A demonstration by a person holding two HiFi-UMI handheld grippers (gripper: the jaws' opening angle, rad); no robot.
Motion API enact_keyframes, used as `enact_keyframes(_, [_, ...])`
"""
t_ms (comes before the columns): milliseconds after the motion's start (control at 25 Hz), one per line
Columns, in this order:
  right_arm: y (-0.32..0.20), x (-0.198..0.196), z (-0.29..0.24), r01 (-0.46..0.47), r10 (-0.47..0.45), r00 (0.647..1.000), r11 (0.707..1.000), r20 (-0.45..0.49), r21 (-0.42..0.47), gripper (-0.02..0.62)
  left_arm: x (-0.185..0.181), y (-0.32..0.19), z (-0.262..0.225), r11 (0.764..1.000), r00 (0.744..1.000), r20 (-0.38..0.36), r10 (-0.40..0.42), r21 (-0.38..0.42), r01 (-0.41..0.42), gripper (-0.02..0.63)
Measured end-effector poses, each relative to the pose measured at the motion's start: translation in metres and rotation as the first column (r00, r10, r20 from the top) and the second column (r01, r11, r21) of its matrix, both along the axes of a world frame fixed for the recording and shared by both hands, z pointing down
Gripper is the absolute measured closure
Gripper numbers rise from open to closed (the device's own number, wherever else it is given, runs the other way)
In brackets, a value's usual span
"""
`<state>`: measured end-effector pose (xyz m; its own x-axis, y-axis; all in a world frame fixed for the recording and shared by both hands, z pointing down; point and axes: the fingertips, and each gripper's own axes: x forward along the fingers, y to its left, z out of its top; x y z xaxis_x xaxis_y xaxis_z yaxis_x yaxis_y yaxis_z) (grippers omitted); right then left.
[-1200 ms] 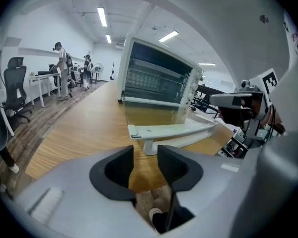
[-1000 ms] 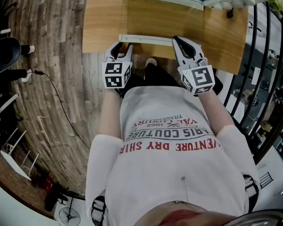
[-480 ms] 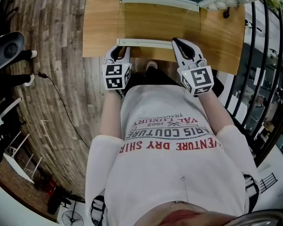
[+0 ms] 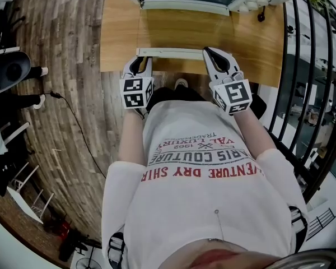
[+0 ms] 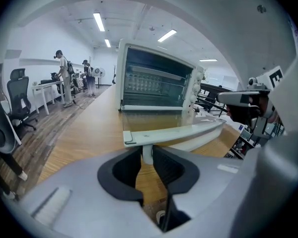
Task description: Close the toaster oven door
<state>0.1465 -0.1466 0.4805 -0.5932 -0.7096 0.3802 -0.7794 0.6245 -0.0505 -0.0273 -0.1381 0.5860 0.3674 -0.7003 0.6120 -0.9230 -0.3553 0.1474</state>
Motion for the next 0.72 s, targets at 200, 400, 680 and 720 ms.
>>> enact_keyframes(200, [0.002, -0.001, -0.016, 0.008, -0.008, 1.0, 1.0, 0.005, 0.029, 0.607, 0.002, -0.001, -0.02, 0.999, 1.0, 0.012, 0.008, 0.032, -0.009, 0.518])
enact_keyframes(400, [-0.001, 0.0, -0.031, 0.008, -0.01, 1.0, 0.997, 0.018, 0.073, 0.607, 0.003, -0.007, -0.041, 0.996, 1.0, 0.003, 0.011, 0.084, -0.011, 0.518])
enact_keyframes(680, [0.005, 0.002, -0.046, 0.004, -0.007, 1.0, 0.992, 0.026, 0.129, 0.607, 0.004, -0.017, -0.068, 0.99, 1.0, -0.017, 0.003, 0.143, -0.001, 0.517])
enact_keyframes(720, [0.006, 0.002, -0.048, 0.005, -0.008, 1.0, 0.991, 0.025, 0.137, 0.607, 0.004, -0.019, -0.073, 0.988, 1.0, -0.022, 0.0, 0.154, 0.003, 0.518])
